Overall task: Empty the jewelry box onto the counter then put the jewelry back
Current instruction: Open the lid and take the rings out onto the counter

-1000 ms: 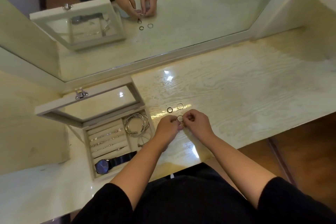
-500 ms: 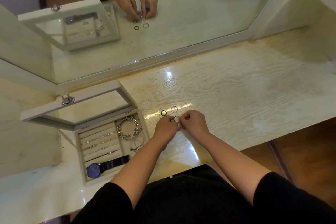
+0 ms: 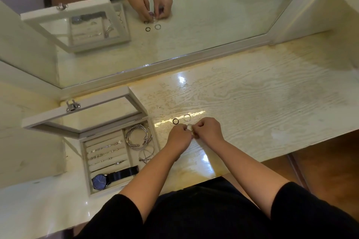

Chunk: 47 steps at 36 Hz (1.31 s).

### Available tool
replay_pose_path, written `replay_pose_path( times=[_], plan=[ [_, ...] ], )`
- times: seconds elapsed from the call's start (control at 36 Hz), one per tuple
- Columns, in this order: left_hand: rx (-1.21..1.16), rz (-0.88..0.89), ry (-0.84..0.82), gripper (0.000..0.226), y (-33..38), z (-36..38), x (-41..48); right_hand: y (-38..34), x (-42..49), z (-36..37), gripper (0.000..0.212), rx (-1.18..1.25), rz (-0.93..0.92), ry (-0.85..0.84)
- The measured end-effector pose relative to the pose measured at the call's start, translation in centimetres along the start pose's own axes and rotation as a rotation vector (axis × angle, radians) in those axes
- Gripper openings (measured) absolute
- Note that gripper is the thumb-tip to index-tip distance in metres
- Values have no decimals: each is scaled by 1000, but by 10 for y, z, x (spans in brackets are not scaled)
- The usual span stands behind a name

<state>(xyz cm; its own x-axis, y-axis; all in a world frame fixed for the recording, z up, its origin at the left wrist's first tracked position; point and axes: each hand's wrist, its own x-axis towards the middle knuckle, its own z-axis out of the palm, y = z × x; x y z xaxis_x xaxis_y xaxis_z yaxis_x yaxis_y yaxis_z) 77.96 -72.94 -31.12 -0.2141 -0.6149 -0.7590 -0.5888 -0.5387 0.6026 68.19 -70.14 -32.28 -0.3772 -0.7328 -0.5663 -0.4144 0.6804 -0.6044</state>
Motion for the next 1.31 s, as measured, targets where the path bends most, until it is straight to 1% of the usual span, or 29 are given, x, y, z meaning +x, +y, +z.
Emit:
replay_pose_path(
  times=[0.03,0.11,0.22,0.31,0.39,0.47,0.56,0.61,0.81,0.89,0.97,1.06,1.17,1.22,1.31],
  plan=[
    [3,3,-1,28,0,0,0,0,0,1,27,4,3,3],
    [10,17,-14,18,0,1,-2,0,1,2,25,0,3,15],
    [38,44,-18,23,-1,1,-2,-1,1,3,27,5,10,32],
    [61,57,-26,16,0,2,-2,0,0,4,25,11,21,40],
    [68,64,-27,21,-1,2,-2,0,1,5,23,1,21,45],
    [103,84,-22,33,0,2,-2,1,3,7,23,-19,16,44],
    [159,103,-6,38,2,3,-4,4,6,10,34,-37,15,52],
    [176,107,7,39,3,4,-5,4,7,11,39,-50,20,63],
    [203,99,18,37,6,5,-7,3,4,11,41,-71,31,93],
    [202,89,3,36,6,4,-9,3,4,11,37,-54,27,88],
    [155,75,-10,36,4,2,-8,3,3,9,34,-29,13,76],
    [111,62,14,27,2,-2,-9,5,3,8,32,9,9,87],
    [-7,98,33,33,1,-9,-13,7,1,10,19,75,27,126],
    [-78,115,50,37,1,-14,-17,5,-1,13,16,118,17,157],
    [-191,124,72,26,-5,-24,-23,-3,-10,19,19,155,-39,183]
  ],
)
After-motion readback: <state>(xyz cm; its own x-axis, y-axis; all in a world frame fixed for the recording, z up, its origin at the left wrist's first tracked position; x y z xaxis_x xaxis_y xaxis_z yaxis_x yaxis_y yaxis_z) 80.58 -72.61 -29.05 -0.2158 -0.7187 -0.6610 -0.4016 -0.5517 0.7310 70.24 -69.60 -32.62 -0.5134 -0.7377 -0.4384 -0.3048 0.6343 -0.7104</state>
